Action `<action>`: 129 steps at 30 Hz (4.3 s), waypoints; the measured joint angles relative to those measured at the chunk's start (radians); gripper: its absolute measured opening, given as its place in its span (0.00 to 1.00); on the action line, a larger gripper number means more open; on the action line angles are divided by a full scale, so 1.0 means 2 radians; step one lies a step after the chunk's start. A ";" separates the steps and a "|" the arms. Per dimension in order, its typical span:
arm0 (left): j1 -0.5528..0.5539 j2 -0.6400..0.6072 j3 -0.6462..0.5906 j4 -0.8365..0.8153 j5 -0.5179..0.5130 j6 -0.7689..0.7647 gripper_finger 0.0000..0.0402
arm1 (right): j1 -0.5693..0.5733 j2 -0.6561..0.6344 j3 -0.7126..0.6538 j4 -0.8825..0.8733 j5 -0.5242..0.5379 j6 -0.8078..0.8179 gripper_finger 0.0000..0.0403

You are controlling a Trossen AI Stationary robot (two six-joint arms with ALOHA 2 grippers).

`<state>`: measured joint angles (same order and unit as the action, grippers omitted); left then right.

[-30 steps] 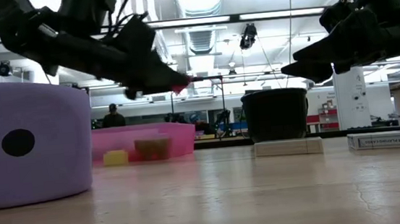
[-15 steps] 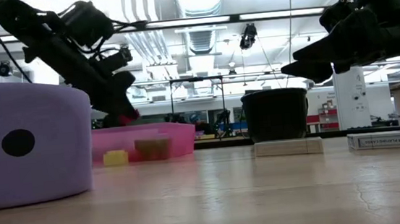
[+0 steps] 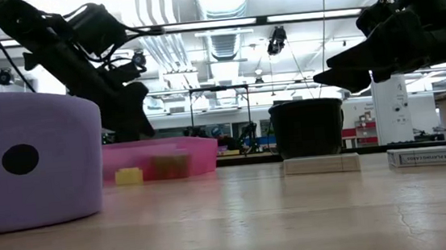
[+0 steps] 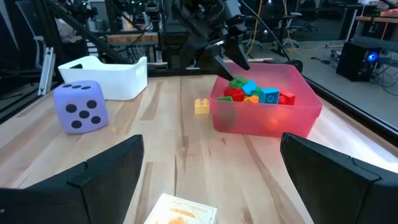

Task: Pick & Place Toys
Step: Put the yellow game piece into the red bin

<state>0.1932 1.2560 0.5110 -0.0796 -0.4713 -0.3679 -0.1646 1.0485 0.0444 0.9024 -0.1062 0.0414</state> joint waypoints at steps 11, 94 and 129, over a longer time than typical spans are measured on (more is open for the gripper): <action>-0.054 0.000 -0.067 0.270 0.000 0.000 0.84 | 0.000 0.000 0.000 0.000 0.000 0.000 0.94; -0.131 0.104 0.017 -0.076 0.038 -0.259 0.86 | 0.000 0.000 0.000 0.000 0.000 0.006 0.94; -0.123 0.202 0.122 -0.161 0.056 -0.213 0.45 | 0.000 0.000 0.000 -0.012 0.000 0.008 0.94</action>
<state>-0.0529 1.6602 0.7560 -0.4025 -0.3585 -0.7930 -0.1638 1.0492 0.0444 0.8783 -0.1066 0.0570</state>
